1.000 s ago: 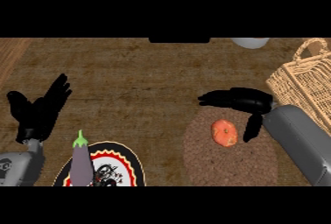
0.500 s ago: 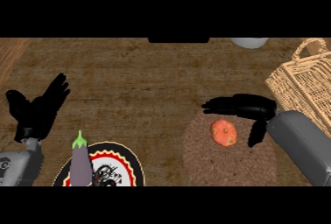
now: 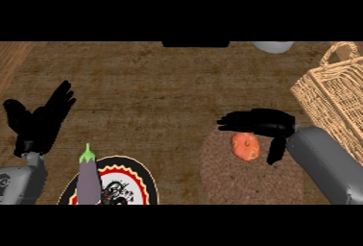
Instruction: Pick the squash from the placemat and place it in the basket
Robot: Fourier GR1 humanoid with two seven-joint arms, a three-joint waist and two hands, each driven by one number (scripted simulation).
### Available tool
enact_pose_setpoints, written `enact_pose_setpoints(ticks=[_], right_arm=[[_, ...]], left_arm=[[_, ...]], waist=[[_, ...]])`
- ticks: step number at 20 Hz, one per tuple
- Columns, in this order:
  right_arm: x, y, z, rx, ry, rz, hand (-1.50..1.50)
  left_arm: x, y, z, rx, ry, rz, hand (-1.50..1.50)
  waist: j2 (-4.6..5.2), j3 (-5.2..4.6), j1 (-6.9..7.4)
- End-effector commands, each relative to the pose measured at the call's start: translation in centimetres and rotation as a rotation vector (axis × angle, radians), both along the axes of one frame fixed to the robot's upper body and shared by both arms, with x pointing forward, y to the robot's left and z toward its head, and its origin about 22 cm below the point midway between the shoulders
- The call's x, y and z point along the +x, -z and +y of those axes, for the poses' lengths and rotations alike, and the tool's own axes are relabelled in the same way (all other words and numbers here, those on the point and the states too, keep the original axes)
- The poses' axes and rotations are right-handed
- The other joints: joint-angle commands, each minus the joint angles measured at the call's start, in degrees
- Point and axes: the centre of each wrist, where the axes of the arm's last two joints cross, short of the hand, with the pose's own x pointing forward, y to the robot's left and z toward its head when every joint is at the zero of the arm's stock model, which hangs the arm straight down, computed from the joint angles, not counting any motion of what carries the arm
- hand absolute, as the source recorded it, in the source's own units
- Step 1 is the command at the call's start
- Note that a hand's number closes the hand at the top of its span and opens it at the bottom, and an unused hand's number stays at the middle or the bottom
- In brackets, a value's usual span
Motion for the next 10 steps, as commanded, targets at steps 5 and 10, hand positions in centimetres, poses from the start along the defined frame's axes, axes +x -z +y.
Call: enact_pose_setpoints(ticks=[5,10], right_arm=[[-0.6,1.9,0.6,-0.056,-0.126,-0.051,1.50],[-0.6,3.2,1.9,-0.045,-0.136,-0.055,1.50]], left_arm=[[-0.4,-2.0,0.8,0.007,-0.018,-0.020,0.00],[0.9,0.3,-1.6,-0.002,-0.014,-0.005,0.00]], waist=[[-0.01,0.02,0.29],[0.09,0.01,0.04]])
